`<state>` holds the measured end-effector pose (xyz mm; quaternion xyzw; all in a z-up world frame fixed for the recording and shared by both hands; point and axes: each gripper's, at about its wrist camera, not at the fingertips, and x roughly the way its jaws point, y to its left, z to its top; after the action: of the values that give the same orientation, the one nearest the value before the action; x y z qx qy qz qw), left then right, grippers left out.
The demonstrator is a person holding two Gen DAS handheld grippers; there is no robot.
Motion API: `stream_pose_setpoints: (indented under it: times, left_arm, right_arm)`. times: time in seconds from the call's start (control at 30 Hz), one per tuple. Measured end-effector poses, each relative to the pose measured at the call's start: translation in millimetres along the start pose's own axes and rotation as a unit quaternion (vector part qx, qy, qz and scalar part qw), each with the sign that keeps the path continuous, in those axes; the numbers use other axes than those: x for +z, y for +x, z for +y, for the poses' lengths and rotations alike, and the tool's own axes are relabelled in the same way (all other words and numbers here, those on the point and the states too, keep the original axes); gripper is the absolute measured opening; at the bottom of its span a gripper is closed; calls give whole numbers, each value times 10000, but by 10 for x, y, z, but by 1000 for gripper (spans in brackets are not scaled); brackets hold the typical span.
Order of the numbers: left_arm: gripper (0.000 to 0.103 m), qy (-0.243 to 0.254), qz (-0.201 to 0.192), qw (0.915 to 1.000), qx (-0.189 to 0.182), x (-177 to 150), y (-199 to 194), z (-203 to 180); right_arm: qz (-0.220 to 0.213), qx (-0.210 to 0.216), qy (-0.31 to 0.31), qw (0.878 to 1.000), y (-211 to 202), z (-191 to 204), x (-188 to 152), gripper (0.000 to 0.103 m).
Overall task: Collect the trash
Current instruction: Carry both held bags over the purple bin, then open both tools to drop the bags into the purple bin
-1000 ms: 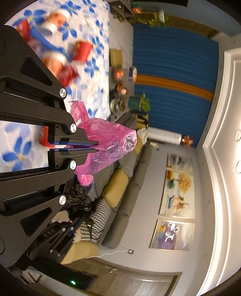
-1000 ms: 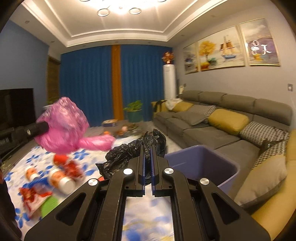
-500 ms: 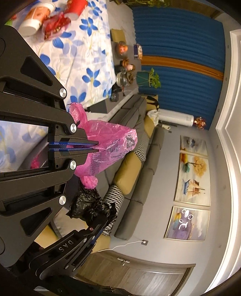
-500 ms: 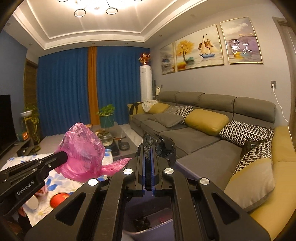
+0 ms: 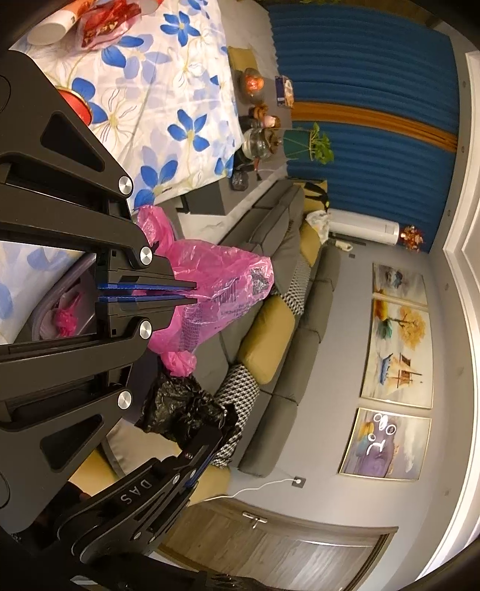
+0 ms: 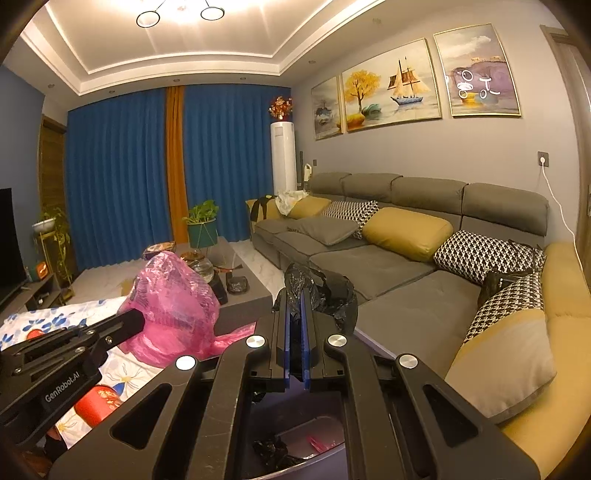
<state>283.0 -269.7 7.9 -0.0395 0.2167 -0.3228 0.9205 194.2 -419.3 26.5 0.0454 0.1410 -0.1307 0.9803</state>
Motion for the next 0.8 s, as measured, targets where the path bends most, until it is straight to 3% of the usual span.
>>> stream_pose_setpoints:
  times: [0.8]
  left_arm:
    - [2,-96,304,9992,-235,-99,357,1]
  right_arm:
    - [269,99,35,9996,242,-57,-44,7]
